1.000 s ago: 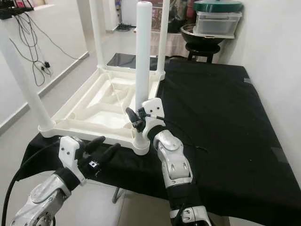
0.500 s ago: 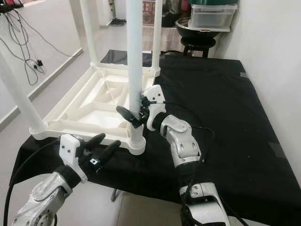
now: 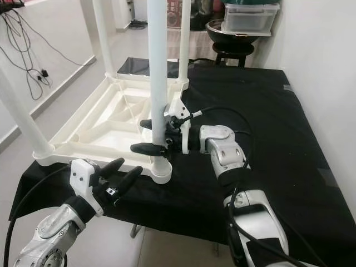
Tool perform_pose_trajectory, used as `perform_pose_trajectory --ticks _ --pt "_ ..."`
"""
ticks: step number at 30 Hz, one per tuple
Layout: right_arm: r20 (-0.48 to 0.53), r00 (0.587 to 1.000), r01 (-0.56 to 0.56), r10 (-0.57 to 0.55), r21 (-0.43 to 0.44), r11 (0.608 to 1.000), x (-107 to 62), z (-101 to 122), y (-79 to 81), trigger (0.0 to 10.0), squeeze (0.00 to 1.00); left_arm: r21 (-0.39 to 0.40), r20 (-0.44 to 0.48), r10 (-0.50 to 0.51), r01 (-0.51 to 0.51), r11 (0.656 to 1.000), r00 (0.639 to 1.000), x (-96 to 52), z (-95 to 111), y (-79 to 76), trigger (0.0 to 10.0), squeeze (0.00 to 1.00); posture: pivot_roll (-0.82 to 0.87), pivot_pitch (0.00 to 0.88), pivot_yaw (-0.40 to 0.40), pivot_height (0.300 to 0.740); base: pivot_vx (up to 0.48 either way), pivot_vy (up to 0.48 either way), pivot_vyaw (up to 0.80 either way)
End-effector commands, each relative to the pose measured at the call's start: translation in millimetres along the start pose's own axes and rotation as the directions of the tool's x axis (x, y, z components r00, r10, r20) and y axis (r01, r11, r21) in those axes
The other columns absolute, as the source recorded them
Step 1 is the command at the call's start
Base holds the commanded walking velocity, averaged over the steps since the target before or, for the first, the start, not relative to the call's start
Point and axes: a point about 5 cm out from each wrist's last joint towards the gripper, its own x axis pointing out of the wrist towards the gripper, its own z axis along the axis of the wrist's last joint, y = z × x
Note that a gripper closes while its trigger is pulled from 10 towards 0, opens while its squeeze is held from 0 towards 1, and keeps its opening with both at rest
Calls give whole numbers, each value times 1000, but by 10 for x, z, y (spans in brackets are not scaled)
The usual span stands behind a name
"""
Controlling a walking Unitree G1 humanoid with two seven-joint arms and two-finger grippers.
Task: Building children table
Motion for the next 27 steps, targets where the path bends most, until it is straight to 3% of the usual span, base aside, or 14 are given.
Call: perform_pose_trajectory --ticks 1,9,13,16,17,18,19,20,21,22,23,27 --pt "16 999 -40 39 7 999 34 -10 -4 0 0 -5 -13 2 -2 1000 1000 -19 -24 -18 10000 0 -10 41 -15 740 0 0 0" --pt "8 1000 0 0 17 1000 -30 -116 -23 0 0 -8 -9 4 -4 1000 1000 -23 -13 -36 10000 0 -16 53 -14 740 0 0 0" --pt "-24 984 180 -179 17 984 -227 -278 13 0 0 -13 -5 4 -4 1000 1000 -32 9 -40 10000 0 -33 72 -12 740 0 0 0" --pt "-30 976 214 -214 19 977 -256 -303 24 0 0 -13 -4 4 -4 1000 1000 -33 12 -39 10000 0 -33 72 -12 740 0 0 0" --pt "-40 946 322 -321 29 946 -277 -356 51 0 0 -14 -4 2 -2 1000 1000 -37 13 -39 10000 0 -31 78 -24 740 0 0 0" --pt "-40 946 322 -321 29 946 -277 -356 51 0 0 -14 -4 2 -2 1000 1000 -37 13 -39 10000 0 -31 78 -24 740 0 0 0" --pt "-29 771 636 -637 85 767 -276 -407 7 0 0 -13 -6 0 0 1000 1000 -42 16 -33 10000 0 -29 80 -27 740 0 0 0" --pt "-86 633 773 -769 108 625 -249 -547 170 0 0 -11 -6 -1 1 1000 1000 -43 22 -27 10000 0 -28 89 -11 740 0 0 0" --pt "-86 633 773 -769 108 625 -249 -547 170 0 0 -11 -6 -1 1 1000 1000 -43 22 -27 10000 0 -28 89 -11 740 0 0 0" --pt "-111 562 826 -820 123 550 -195 -623 317 0 0 -10 -6 -2 1 1000 1000 -44 23 -21 10000 0 -27 87 -7 740 0 0 0" --pt "-129 538 843 -833 114 526 -127 -679 414 0 0 -9 -7 -1 1 1000 1000 -45 20 -17 10000 0 -29 80 -2 740 0 0 0" --pt "-114 558 830 -822 97 550 -50 -671 362 0 0 -8 -12 -4 4 1000 1000 -39 5 -15 10000 0 -19 67 -1 740 0 0 0"
